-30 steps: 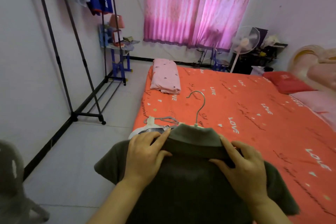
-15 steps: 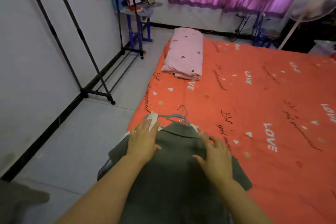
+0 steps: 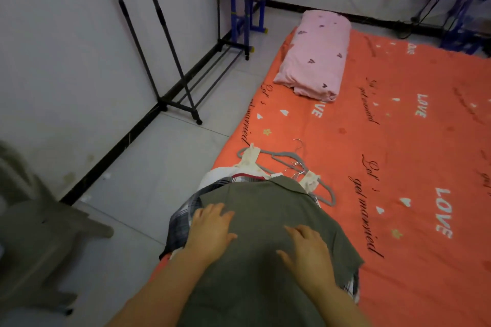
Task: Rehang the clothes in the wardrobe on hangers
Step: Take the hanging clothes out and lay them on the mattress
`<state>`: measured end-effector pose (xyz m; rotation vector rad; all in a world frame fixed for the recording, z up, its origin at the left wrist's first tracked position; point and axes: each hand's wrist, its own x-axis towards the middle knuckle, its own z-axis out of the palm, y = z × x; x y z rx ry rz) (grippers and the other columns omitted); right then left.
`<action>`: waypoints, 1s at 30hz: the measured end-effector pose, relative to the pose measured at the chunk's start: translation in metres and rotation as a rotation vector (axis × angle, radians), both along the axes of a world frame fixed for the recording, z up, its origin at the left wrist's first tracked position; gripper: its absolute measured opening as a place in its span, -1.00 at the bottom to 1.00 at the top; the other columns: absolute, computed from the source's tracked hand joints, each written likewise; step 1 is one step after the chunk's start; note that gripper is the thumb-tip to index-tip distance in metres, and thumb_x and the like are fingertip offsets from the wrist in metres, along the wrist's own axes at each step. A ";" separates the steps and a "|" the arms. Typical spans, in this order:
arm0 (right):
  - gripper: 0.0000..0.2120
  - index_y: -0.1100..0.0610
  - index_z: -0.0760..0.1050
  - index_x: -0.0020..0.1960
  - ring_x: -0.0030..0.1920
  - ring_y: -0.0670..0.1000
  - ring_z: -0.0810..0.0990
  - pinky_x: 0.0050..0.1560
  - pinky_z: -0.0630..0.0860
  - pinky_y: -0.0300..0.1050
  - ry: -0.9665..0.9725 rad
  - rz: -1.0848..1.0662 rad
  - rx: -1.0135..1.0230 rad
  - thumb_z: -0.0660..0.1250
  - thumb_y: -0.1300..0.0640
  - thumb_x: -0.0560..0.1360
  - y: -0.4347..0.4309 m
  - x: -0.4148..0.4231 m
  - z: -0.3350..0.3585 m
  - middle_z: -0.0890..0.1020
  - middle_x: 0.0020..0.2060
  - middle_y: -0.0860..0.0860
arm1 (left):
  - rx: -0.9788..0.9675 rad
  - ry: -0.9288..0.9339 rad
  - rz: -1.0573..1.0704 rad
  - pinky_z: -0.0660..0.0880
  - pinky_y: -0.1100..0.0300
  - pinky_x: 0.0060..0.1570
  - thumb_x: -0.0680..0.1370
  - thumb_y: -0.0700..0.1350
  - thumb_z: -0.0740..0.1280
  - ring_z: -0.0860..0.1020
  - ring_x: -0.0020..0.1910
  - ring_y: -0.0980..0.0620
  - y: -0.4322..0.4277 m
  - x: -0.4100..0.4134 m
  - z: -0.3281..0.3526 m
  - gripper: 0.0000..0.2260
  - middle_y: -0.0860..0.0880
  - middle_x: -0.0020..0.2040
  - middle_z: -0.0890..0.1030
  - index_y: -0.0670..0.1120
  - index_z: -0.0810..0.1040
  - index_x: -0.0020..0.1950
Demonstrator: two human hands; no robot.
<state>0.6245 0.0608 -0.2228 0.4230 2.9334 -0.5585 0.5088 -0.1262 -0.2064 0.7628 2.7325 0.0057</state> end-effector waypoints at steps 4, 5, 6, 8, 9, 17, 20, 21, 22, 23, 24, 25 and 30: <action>-0.45 -0.04 0.24 0.45 0.33 -0.01 0.31 0.35 0.21 -0.17 0.027 0.147 0.025 0.23 -0.15 0.51 -0.034 -0.023 0.032 0.37 0.32 -0.05 | 0.096 0.095 0.101 0.12 0.13 0.32 0.54 0.13 0.22 0.26 0.37 0.02 -0.042 0.005 0.041 -0.57 0.04 0.40 0.33 0.09 0.33 0.40; -0.46 -0.04 0.25 0.45 0.32 0.00 0.31 0.34 0.21 -0.16 0.036 0.191 0.031 0.23 -0.15 0.51 -0.046 -0.029 0.042 0.37 0.32 -0.04 | 0.121 0.120 0.133 0.13 0.15 0.30 0.53 0.11 0.23 0.28 0.35 0.03 -0.057 0.009 0.051 -0.58 0.04 0.38 0.35 0.09 0.36 0.38; -0.46 -0.05 0.25 0.44 0.32 0.00 0.32 0.33 0.22 -0.16 0.048 0.237 0.040 0.23 -0.14 0.51 -0.059 -0.034 0.051 0.37 0.32 -0.04 | 0.140 0.138 0.174 0.13 0.17 0.29 0.53 0.09 0.23 0.28 0.35 0.04 -0.074 0.013 0.060 -0.58 0.03 0.39 0.34 0.07 0.36 0.38; -0.48 -0.06 0.26 0.43 0.29 0.01 0.34 0.29 0.24 -0.17 0.075 0.332 0.053 0.23 -0.11 0.51 -0.089 -0.044 0.069 0.39 0.30 -0.04 | 0.155 0.159 0.263 0.12 0.17 0.33 0.54 0.08 0.24 0.24 0.40 0.04 -0.111 0.024 0.077 -0.56 0.00 0.44 0.28 0.05 0.34 0.41; -0.50 -0.07 0.27 0.42 0.28 0.01 0.35 0.27 0.26 -0.17 0.085 0.381 0.057 0.23 -0.10 0.51 -0.107 -0.048 0.079 0.40 0.29 -0.05 | 0.151 0.172 0.308 0.12 0.16 0.35 0.55 0.09 0.23 0.22 0.41 0.04 -0.132 0.031 0.084 -0.54 0.00 0.46 0.25 0.05 0.31 0.43; -0.49 -0.03 0.23 0.45 0.30 0.04 0.34 0.29 0.30 -0.13 0.135 0.814 0.086 0.22 -0.09 0.54 -0.298 -0.032 0.144 0.35 0.35 -0.01 | 0.117 0.308 0.700 0.25 0.15 0.27 0.53 0.12 0.25 0.34 0.32 0.05 -0.321 0.153 0.135 -0.57 0.06 0.36 0.38 0.08 0.36 0.39; -0.53 -0.02 0.28 0.41 0.26 0.03 0.38 0.26 0.34 -0.12 0.172 0.978 0.096 0.24 -0.08 0.54 -0.387 0.004 0.170 0.39 0.31 -0.01 | 0.097 0.354 0.886 0.31 0.14 0.22 0.52 0.12 0.26 0.39 0.27 0.05 -0.396 0.229 0.153 -0.57 0.07 0.29 0.42 0.08 0.37 0.38; -0.55 -0.02 0.31 0.38 0.25 0.03 0.39 0.25 0.35 -0.12 0.186 1.032 0.098 0.25 -0.08 0.53 -0.419 0.021 0.178 0.41 0.29 -0.01 | 0.091 0.368 0.946 0.31 0.14 0.22 0.53 0.13 0.26 0.39 0.27 0.05 -0.421 0.258 0.157 -0.57 0.07 0.29 0.42 0.08 0.36 0.38; -0.58 -0.02 0.34 0.35 0.23 0.03 0.40 0.24 0.36 -0.12 0.199 1.082 0.101 0.26 -0.08 0.52 -0.449 0.038 0.185 0.42 0.28 -0.01 | 0.083 0.382 1.002 0.31 0.14 0.24 0.54 0.13 0.24 0.38 0.28 0.05 -0.445 0.287 0.161 -0.56 0.07 0.30 0.42 0.07 0.34 0.40; -0.59 -0.03 0.36 0.33 0.23 0.03 0.41 0.23 0.38 -0.11 0.213 1.134 0.106 0.27 -0.07 0.51 -0.479 0.056 0.192 0.43 0.28 -0.02 | 0.075 0.396 1.056 0.30 0.15 0.26 0.55 0.13 0.23 0.37 0.29 0.05 -0.467 0.316 0.164 -0.56 0.07 0.31 0.41 0.07 0.31 0.41; -0.59 -0.03 0.37 0.33 0.23 0.03 0.42 0.23 0.39 -0.11 0.231 1.191 0.110 0.28 -0.06 0.51 -0.510 0.075 0.198 0.43 0.28 -0.02 | 0.067 0.413 1.110 0.29 0.15 0.27 0.56 0.13 0.22 0.36 0.30 0.05 -0.489 0.346 0.168 -0.55 0.06 0.32 0.40 0.06 0.30 0.42; -0.59 -0.03 0.38 0.33 0.23 0.04 0.43 0.22 0.39 -0.11 0.248 1.250 0.113 0.29 -0.05 0.50 -0.539 0.095 0.204 0.43 0.29 -0.03 | 0.059 0.430 1.164 0.30 0.16 0.27 0.56 0.13 0.22 0.37 0.30 0.04 -0.509 0.375 0.171 -0.54 0.06 0.33 0.40 0.06 0.29 0.43; -0.52 -0.02 0.27 0.43 0.29 0.06 0.38 0.29 0.34 -0.08 0.292 1.548 0.068 0.25 -0.06 0.54 -0.670 0.195 0.219 0.37 0.33 0.00 | 0.008 0.500 1.421 0.31 0.18 0.21 0.57 0.12 0.19 0.37 0.31 0.04 -0.589 0.516 0.184 -0.54 0.06 0.36 0.38 0.07 0.24 0.44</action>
